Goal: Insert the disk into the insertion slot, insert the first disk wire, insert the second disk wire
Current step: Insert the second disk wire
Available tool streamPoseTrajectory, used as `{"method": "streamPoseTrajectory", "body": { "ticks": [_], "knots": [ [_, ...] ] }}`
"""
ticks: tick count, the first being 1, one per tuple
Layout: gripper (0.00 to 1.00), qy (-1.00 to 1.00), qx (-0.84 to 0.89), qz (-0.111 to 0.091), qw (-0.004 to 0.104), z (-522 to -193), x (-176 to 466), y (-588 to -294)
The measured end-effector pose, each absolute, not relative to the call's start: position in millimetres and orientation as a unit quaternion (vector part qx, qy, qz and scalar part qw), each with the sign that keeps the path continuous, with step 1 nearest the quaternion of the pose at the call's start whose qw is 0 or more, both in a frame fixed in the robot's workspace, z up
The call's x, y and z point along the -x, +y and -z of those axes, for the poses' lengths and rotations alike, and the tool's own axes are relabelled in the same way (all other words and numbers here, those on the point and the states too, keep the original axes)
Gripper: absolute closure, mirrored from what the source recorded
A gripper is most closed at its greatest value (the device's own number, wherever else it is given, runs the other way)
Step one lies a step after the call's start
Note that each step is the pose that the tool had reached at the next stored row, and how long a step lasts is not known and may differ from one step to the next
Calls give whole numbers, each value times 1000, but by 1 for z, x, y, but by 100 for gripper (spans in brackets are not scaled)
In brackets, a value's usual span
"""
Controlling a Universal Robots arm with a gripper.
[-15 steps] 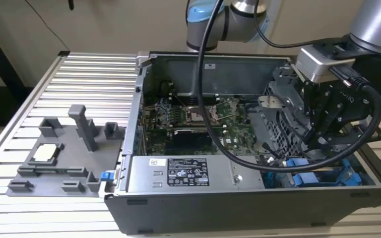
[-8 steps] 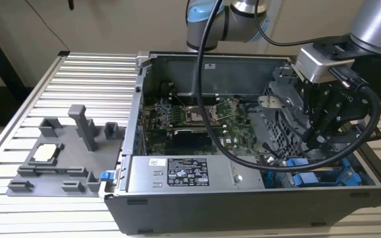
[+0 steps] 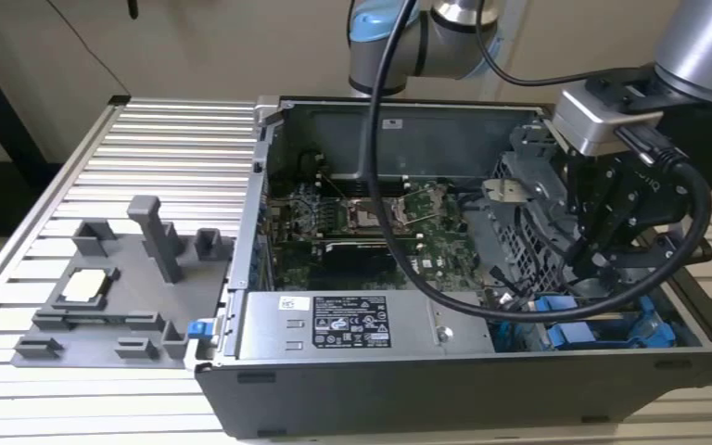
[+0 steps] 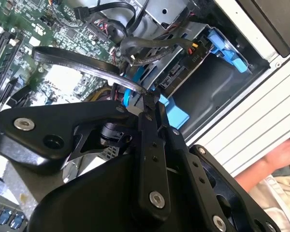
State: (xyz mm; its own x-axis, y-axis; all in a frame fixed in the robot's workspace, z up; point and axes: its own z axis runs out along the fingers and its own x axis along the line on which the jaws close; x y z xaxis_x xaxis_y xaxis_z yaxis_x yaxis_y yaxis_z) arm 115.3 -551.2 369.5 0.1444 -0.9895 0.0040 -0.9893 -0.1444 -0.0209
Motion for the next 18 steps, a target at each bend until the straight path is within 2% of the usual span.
{"method": "streamPoseTrajectory", "body": {
  "ticks": [8, 14, 18],
  "knots": [
    [84, 654, 756, -4, 9, -367, -124, -556],
    [84, 654, 756, -21, 28, -364, -129, -564],
    [84, 654, 755, -29, 37, -361, -130, -568]
  ]
}}
